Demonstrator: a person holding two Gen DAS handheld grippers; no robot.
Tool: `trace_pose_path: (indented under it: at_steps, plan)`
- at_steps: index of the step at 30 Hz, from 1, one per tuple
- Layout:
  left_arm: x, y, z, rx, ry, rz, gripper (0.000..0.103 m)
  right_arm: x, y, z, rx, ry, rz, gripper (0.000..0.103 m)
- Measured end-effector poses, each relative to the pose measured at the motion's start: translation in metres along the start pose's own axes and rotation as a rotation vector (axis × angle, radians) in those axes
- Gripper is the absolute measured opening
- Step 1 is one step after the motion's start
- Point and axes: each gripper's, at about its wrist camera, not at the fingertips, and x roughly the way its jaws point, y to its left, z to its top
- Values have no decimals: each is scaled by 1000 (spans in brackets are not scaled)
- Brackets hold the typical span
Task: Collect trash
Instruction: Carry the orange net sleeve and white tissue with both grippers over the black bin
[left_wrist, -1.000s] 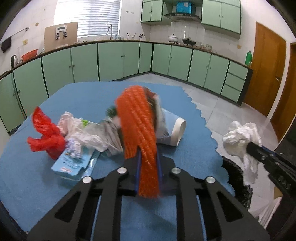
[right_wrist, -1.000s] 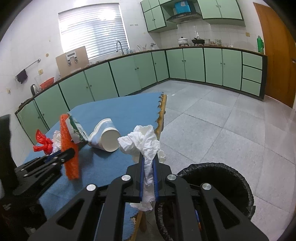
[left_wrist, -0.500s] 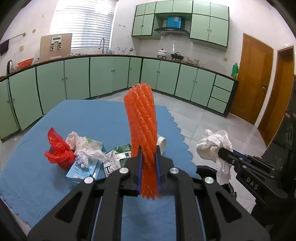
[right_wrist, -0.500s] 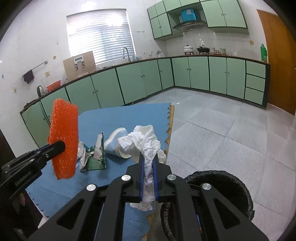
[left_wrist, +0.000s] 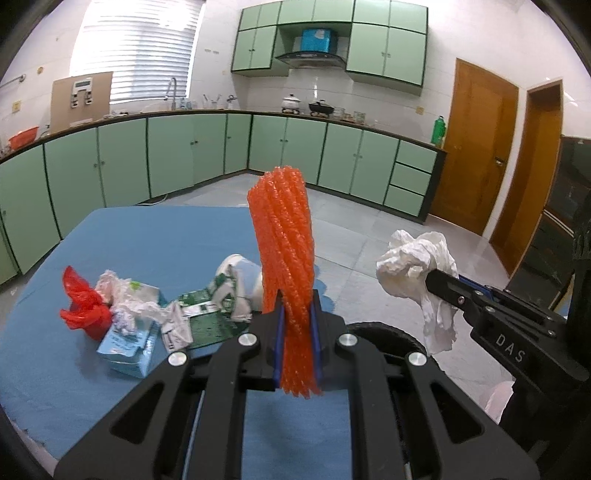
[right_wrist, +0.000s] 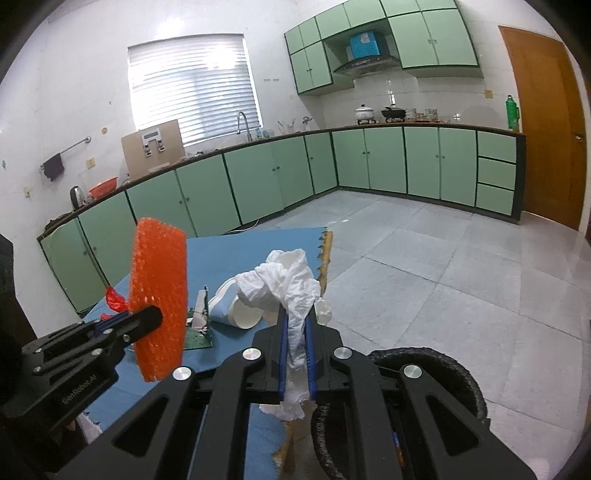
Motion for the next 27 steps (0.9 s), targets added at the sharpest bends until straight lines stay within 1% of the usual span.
trace_pose_path:
  at_steps: [5,16,21,27]
  plan:
    - [7,-16,-1,17,12,-46,11,-10,-13,0,14,-10,-34,8]
    - [32,-62,-4,77,31,-167,11,-28,-57,-4,65,-17,-140,8]
    - [49,-83,-9,103,51,-210,11,-32,-78,-8,85,-10,-184,8]
    - [68,-99,-15,126,75,-235,11,-32,-96,-15,105,5,-225,8]
